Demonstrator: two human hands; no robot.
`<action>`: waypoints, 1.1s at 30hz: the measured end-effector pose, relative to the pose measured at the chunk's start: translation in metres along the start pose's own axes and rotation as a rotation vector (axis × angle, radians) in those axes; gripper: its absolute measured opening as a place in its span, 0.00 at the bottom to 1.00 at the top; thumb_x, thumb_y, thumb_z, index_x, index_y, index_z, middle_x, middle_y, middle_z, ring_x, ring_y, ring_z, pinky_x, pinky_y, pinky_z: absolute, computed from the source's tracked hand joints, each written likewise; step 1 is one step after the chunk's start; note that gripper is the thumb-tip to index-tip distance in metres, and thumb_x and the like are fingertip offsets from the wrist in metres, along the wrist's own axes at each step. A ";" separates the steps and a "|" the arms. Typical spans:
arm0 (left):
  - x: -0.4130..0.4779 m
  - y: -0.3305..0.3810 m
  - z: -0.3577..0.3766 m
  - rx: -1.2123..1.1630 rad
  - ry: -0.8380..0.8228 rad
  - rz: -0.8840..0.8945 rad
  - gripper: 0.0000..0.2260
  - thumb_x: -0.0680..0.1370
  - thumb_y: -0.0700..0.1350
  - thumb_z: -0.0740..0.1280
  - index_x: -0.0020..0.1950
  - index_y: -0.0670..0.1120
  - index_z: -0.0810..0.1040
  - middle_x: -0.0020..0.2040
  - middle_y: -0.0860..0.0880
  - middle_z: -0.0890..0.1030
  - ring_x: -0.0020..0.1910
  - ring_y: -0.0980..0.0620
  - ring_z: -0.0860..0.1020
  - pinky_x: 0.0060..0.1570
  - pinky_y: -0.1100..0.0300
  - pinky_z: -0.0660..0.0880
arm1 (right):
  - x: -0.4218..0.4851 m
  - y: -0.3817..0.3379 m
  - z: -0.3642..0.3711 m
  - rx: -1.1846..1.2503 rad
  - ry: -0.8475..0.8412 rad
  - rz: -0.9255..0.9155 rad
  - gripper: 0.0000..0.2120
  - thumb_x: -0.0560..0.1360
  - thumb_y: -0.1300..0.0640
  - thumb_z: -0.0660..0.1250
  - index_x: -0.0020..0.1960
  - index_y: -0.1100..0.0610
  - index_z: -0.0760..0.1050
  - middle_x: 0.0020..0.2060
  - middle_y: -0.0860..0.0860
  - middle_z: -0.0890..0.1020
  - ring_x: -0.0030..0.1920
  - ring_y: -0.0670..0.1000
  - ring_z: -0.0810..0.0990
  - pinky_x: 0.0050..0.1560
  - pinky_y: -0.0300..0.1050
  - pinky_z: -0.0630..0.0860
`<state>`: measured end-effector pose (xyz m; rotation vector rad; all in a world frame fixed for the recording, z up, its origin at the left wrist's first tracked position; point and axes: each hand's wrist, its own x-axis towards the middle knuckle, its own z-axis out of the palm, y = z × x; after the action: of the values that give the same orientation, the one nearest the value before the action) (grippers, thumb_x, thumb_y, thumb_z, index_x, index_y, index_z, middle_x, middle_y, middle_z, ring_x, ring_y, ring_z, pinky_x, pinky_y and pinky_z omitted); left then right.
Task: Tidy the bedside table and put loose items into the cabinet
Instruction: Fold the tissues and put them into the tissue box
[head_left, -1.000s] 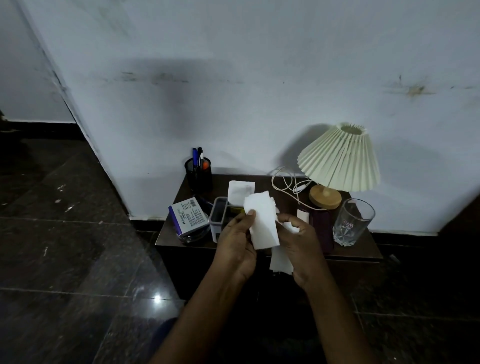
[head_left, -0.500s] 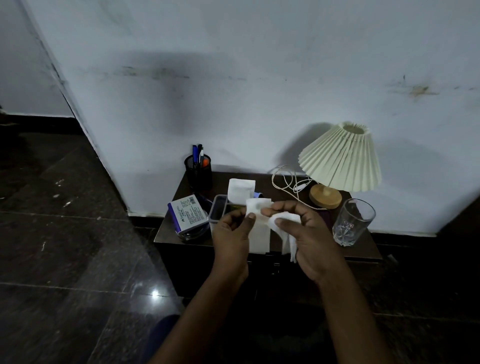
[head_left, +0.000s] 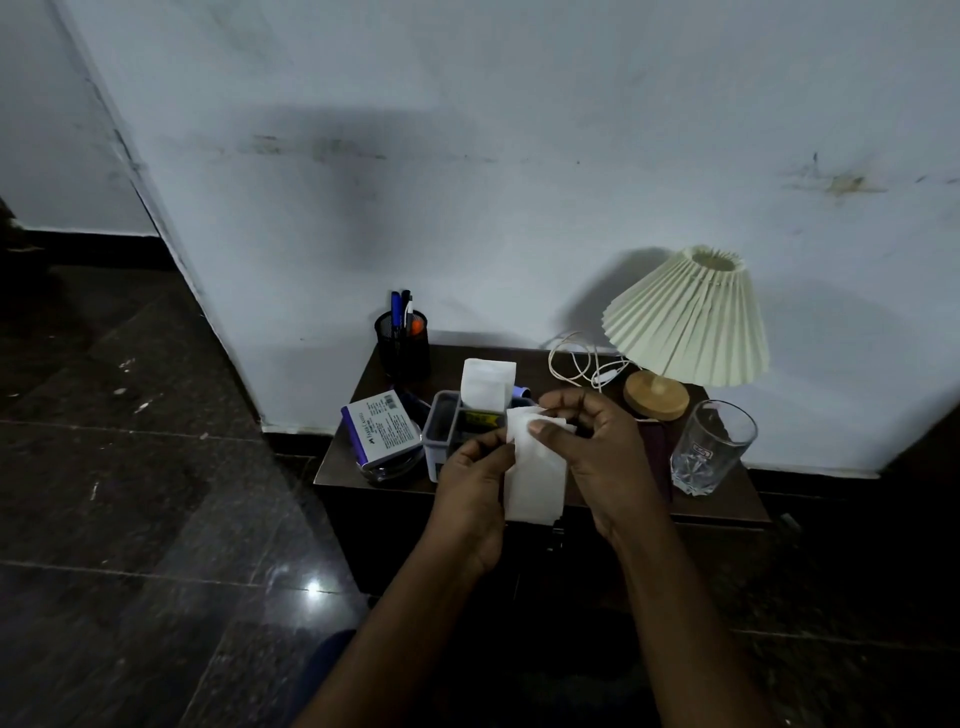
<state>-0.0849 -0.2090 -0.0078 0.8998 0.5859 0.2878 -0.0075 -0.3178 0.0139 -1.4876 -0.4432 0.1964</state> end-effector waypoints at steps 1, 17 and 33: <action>0.001 0.000 0.000 0.000 -0.004 -0.002 0.07 0.82 0.37 0.67 0.57 0.41 0.83 0.51 0.40 0.87 0.43 0.44 0.85 0.36 0.54 0.81 | 0.001 0.001 0.000 -0.015 0.004 -0.010 0.11 0.72 0.68 0.76 0.51 0.56 0.82 0.48 0.37 0.87 0.45 0.36 0.83 0.42 0.30 0.77; 0.001 -0.009 -0.021 0.282 -0.145 0.209 0.10 0.78 0.35 0.73 0.60 0.42 0.83 0.54 0.43 0.88 0.56 0.43 0.86 0.56 0.47 0.83 | 0.002 0.010 -0.029 -0.020 -0.353 0.219 0.26 0.68 0.57 0.82 0.63 0.43 0.80 0.57 0.48 0.85 0.55 0.45 0.86 0.48 0.40 0.82; -0.004 -0.017 -0.028 0.272 -0.030 0.149 0.11 0.86 0.39 0.62 0.64 0.46 0.81 0.56 0.47 0.88 0.52 0.48 0.87 0.44 0.58 0.83 | -0.011 0.026 -0.004 -0.073 -0.080 0.137 0.09 0.76 0.57 0.76 0.51 0.42 0.86 0.48 0.48 0.89 0.48 0.50 0.88 0.44 0.41 0.83</action>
<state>-0.1044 -0.2033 -0.0337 1.2110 0.5385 0.3326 -0.0121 -0.3239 -0.0137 -1.5874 -0.4165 0.3521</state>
